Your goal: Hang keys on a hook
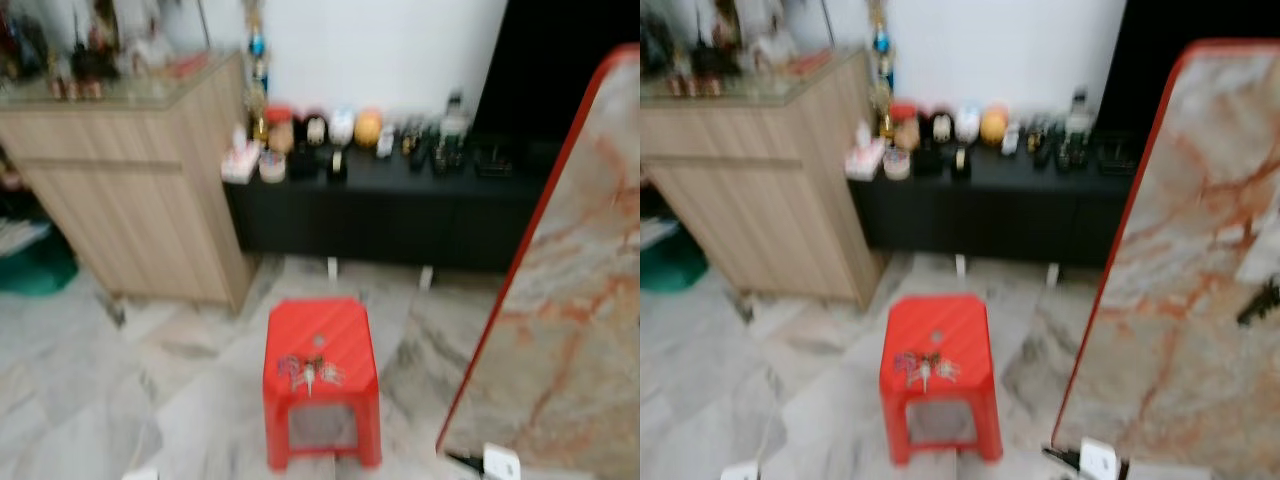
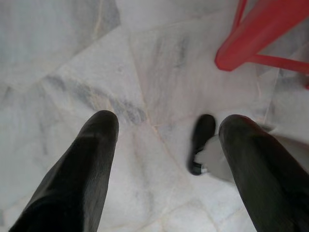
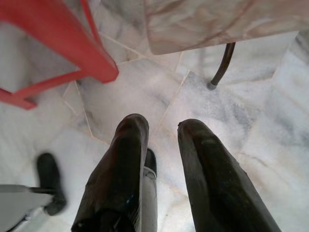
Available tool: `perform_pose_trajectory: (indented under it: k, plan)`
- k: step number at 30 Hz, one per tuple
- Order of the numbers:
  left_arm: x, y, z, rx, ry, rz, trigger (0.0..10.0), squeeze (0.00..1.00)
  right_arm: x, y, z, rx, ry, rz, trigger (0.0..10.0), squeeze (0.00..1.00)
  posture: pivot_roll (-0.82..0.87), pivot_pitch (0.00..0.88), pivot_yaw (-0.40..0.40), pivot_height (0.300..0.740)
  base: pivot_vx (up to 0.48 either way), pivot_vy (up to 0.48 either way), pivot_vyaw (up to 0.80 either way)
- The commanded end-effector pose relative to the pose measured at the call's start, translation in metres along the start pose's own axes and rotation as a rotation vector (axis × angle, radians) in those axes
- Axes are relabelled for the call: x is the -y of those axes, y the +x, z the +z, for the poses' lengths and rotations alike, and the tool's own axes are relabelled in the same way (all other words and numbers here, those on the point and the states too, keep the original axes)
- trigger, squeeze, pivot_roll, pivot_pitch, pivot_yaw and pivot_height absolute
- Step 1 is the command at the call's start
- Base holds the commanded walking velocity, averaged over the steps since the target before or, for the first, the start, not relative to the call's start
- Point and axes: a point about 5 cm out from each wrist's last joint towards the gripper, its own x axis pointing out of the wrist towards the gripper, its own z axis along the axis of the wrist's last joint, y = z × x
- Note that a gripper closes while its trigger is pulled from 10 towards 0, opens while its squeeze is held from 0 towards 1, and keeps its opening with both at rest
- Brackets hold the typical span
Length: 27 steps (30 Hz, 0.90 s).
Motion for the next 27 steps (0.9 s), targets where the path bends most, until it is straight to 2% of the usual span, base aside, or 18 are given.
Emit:
perform_pose_trajectory:
  k: [1,4,7,11,15,20,23,27]
  plan:
    - [-0.009,-0.002,-0.007,-0.034,-0.001,0.029,10.0,0.0,-0.016,0.001,0.005,0.01,-0.027,0.041,10.0,0.0,0.08,0.0,-0.026,0.74,0.0,0.326,0.0]
    - [-0.007,-0.002,-0.008,-0.036,0.0,0.026,10.0,0.0,-0.017,0.002,0.007,0.019,-0.008,0.039,10.0,0.0,0.1,0.0,-0.037,0.74,0.0,0.326,0.0]
    - [-0.002,-0.001,-0.007,-0.034,-0.022,0.027,10.0,0.0,-0.007,0.002,0.01,0.02,-0.031,0.033,10.0,0.0,0.09,0.0,-0.033,0.74,0.0,0.324,0.0]
    - [0.006,0.0,-0.006,-0.033,-0.038,0.014,10.0,0.0,-0.003,0.002,0.019,0.049,-0.005,0.017,10.0,0.0,0.06,0.0,-0.04,0.74,0.0,0.355,0.0]
    - [0.011,-0.001,-0.007,-0.034,-0.06,0.009,10.0,0.0,-0.001,0.002,0.021,0.06,-0.027,0.014,10.0,0.0,0.06,0.0,-0.064,0.74,0.0,0.355,0.0]
    - [0.009,-0.002,-0.011,-0.035,-0.073,0.013,10.0,0.0,0.001,0.002,0.018,0.044,-0.064,0.015,10.0,0.0,0.06,0.0,-0.059,0.74,0.0,0.373,0.58]
    - [0.006,-0.003,-0.014,-0.044,-0.064,0.012,10.0,0.0,0.001,0.002,0.015,0.045,-0.034,0.017,10.0,0.0,0.05,0.0,-0.035,0.74,0.0,0.319,0.75]
    - [0.004,-0.003,-0.016,-0.056,-0.035,0.002,10.0,0.0,0.001,0.001,0.011,0.042,-0.015,0.013,10.0,0.0,0.04,0.0,-0.027,0.74,0.0,0.0,0.0]
